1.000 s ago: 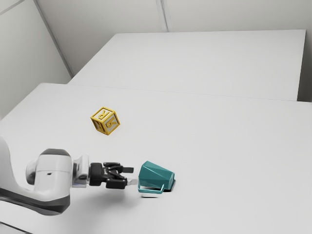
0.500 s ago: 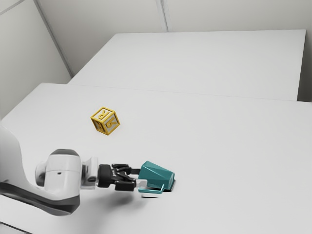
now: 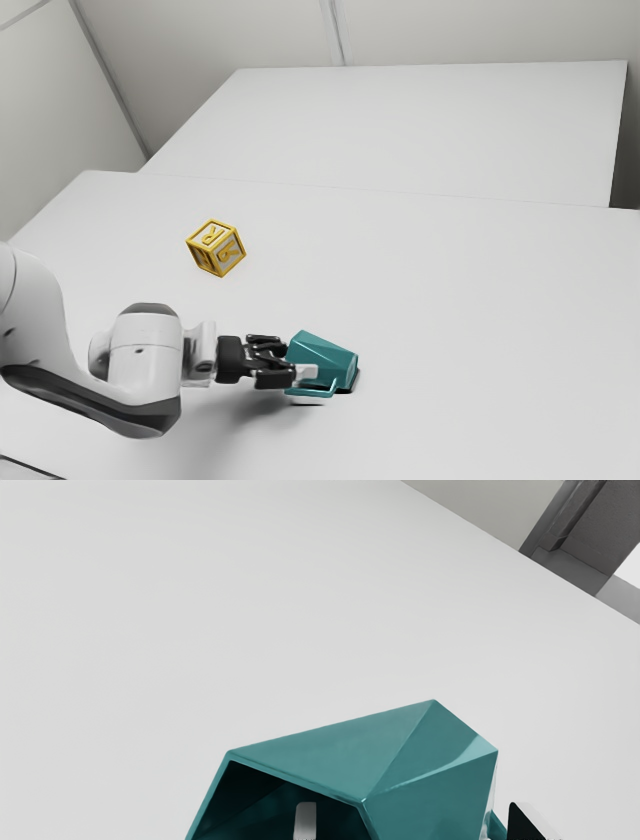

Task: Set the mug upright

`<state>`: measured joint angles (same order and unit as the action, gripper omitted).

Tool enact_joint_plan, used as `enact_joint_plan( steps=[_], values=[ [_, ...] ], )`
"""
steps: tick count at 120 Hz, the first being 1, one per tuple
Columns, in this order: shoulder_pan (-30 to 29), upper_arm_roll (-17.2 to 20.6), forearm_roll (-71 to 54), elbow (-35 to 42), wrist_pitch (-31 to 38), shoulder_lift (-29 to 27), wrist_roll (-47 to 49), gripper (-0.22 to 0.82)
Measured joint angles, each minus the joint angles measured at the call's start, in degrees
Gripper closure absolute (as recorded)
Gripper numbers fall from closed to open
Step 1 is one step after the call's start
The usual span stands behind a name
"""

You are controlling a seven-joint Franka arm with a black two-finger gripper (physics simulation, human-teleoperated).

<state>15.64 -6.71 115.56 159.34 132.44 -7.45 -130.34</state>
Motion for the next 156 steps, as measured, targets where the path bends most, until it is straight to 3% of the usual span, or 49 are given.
enact_joint_plan(
  steps=[45, 88, 105, 130, 156],
  values=[
    [0.1, 0.0, 0.8, -1.0, 0.8, -0.5, -0.8, 0.68],
    [0.0, 0.2, 0.7, -1.9, 2.5, -1.8, -1.5, 0.77],
    [-0.6, 0.4, -2.1, -6.3, 4.9, -1.8, -1.6, 0.78],
    [-2.9, 2.5, -23.9, -14.2, 11.5, -1.8, 4.4, 0.78],
    [-9.1, 3.3, -63.7, -15.0, 14.7, -6.8, 24.5, 0.79]
  ],
)
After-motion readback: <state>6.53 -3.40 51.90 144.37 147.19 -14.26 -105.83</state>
